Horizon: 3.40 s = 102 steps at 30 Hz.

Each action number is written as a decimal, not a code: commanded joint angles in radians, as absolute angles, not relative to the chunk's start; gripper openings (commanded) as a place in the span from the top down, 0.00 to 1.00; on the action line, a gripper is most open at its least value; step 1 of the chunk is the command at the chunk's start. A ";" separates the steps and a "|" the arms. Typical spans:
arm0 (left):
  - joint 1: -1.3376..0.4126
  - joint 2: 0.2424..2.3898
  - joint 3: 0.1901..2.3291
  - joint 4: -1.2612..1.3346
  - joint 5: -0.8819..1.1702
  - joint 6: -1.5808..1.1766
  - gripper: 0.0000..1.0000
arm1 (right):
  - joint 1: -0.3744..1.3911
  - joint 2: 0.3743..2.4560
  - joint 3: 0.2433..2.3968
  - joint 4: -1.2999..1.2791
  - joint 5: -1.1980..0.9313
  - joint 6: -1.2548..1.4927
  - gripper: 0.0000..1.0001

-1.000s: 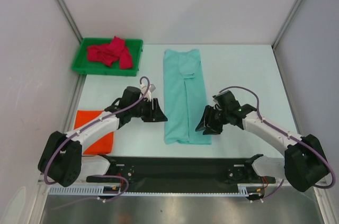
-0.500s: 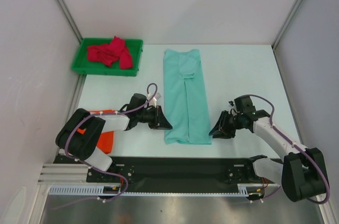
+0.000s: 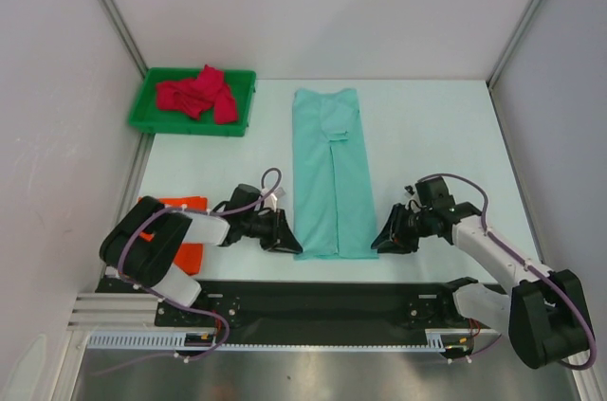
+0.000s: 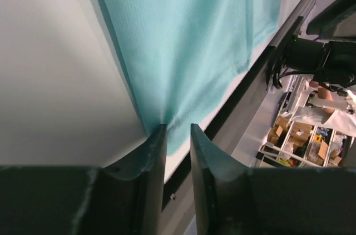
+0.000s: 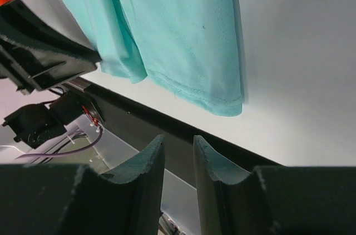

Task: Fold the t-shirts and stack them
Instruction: Fold the tshirt

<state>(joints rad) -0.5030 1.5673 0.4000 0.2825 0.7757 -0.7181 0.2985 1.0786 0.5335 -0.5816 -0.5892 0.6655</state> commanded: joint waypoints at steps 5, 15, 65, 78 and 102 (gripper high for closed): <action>-0.511 1.316 0.462 0.038 0.721 -0.635 0.62 | 0.307 1.111 0.548 -0.526 -0.588 0.673 0.67; -0.558 1.538 0.554 0.294 0.790 -0.788 0.64 | 0.249 1.138 0.569 -0.541 -0.568 0.631 0.62; -0.587 1.196 0.367 -0.014 0.430 -0.923 0.50 | 0.163 1.347 0.531 -0.440 -0.508 0.538 0.51; -0.620 1.362 0.416 -0.043 0.451 -0.954 0.56 | 0.186 1.379 0.525 -0.426 -0.517 0.522 0.58; -0.626 1.431 0.426 -0.078 0.433 -0.934 0.60 | 0.279 1.355 0.468 -0.385 -0.502 0.578 0.57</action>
<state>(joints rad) -0.6182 1.3987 0.4343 -0.0231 0.5041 -0.9611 0.2714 1.3453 0.5030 -0.3813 -0.5728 0.5949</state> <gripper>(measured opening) 0.406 0.434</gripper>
